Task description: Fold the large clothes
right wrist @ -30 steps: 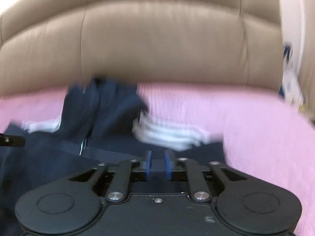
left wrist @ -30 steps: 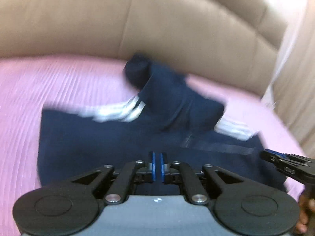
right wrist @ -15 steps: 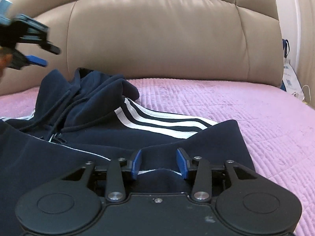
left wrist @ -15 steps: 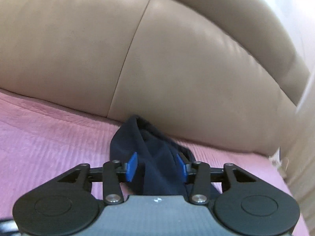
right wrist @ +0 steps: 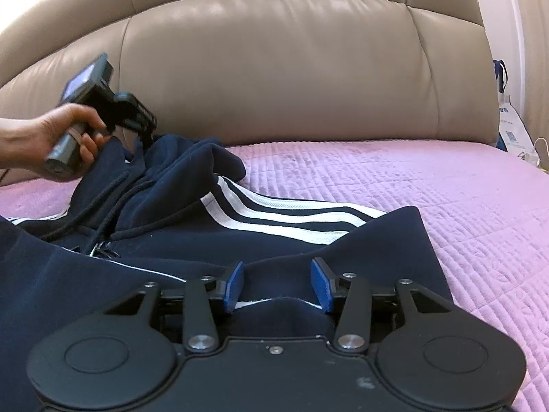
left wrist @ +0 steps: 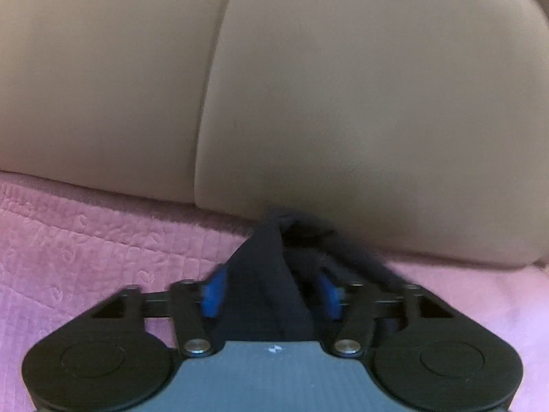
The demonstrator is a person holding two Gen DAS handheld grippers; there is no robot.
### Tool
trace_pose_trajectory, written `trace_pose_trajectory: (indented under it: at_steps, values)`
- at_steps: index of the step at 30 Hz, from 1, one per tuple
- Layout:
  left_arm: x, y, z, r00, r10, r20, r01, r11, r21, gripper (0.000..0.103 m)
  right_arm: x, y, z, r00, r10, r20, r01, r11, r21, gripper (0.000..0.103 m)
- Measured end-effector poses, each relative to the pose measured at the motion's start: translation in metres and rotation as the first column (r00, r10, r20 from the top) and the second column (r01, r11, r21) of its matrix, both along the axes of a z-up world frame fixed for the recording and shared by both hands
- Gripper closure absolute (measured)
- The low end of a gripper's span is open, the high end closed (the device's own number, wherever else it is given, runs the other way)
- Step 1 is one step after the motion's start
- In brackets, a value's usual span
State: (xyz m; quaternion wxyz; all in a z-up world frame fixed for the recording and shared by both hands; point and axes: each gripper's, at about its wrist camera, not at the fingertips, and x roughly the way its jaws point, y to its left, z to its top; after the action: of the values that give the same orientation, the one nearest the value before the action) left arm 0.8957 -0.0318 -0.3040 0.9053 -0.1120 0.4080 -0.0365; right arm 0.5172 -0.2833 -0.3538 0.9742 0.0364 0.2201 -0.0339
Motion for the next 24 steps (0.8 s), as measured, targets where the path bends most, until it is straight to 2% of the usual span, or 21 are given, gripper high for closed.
trace_pose_trajectory:
  at_steps: [1, 2, 3, 5, 10, 17, 20, 21, 23, 24]
  values:
    - [0.002, -0.003, -0.002, 1.0, -0.007, 0.0, 0.007, 0.999, 0.036, 0.071, -0.001, 0.0, 0.0, 1.0, 0.0, 0.002, 0.0, 1.0, 0.0, 0.048]
    - [0.001, -0.005, -0.001, 1.0, -0.024, 0.01, 0.023, 0.998, 0.065, 0.087, -0.001, 0.0, 0.0, 1.0, 0.0, 0.002, 0.0, 1.0, 0.0, 0.048]
    - [-0.003, -0.005, 0.001, 0.999, -0.039, 0.028, 0.037, 0.997, 0.062, 0.092, -0.001, 0.0, 0.0, 1.0, 0.0, 0.003, 0.0, 1.0, 0.002, 0.048]
    - [-0.019, -0.003, 0.01, 0.994, -0.051, 0.094, 0.045, 0.997, 0.061, 0.095, -0.001, 0.0, 0.0, 1.0, 0.0, 0.003, 0.0, 1.0, 0.0, 0.048]
    - [-0.075, 0.009, 0.052, 0.954, -0.121, 0.274, 0.131, 0.991, -0.018, 0.096, 0.0, 0.001, 0.001, 1.0, 0.0, 0.001, 0.0, 1.0, -0.003, 0.048]
    - [-0.202, 0.016, 0.123, 0.857, -0.234, 0.46, 0.284, 0.958, -0.041, 0.096, 0.007, 0.009, 0.008, 0.999, -0.022, -0.043, 0.019, 0.998, -0.059, 0.048]
    - [-0.266, 0.013, 0.148, 0.816, -0.287, 0.502, 0.347, 0.937, -0.028, 0.096, 0.007, 0.013, 0.025, 0.992, -0.013, -0.128, 0.004, 0.997, -0.075, 0.043]
    - [-0.284, 0.008, 0.155, 0.805, -0.304, 0.509, 0.369, 0.929, -0.029, 0.096, -0.002, 0.012, 0.04, 0.99, 0.01, -0.144, -0.013, 1.0, -0.025, 0.043]
    - [-0.326, 0.005, 0.163, 0.782, -0.349, 0.517, 0.415, 0.91, -0.014, 0.096, -0.035, 0.006, 0.076, 0.995, 0.071, -0.065, -0.064, 0.993, 0.102, 0.043]
    - [-0.344, 0.004, 0.164, 0.771, -0.366, 0.52, 0.434, 0.901, -0.009, 0.096, -0.053, 0.006, 0.098, 0.995, 0.098, -0.017, -0.095, 0.986, 0.14, 0.039]
